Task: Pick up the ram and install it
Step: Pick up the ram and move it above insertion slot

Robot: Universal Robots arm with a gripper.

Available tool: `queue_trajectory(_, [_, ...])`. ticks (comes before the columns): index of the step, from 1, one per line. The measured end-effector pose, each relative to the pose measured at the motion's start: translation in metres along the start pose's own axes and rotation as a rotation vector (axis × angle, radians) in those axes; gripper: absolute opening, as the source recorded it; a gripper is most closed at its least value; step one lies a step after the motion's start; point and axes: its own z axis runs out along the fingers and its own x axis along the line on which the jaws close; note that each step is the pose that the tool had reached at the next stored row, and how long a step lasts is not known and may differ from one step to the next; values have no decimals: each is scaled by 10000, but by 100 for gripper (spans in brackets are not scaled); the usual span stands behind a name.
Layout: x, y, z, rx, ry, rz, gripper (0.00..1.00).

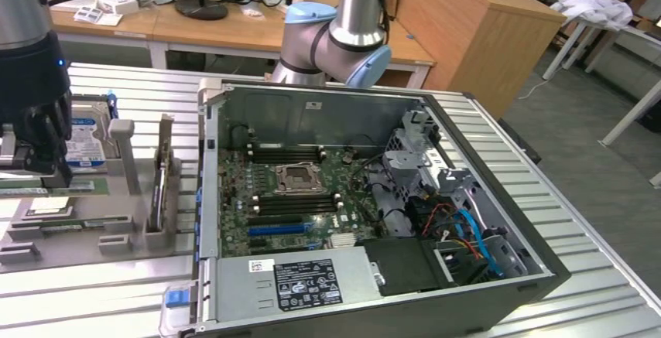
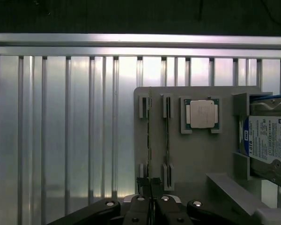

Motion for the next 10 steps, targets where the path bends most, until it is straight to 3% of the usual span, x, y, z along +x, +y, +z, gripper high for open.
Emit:
queue_trajectory(7, [0, 1, -6, 30, -5, -91, 12])
queue_trajectory(10, [0, 0, -64, 31, -6, -90, 12])
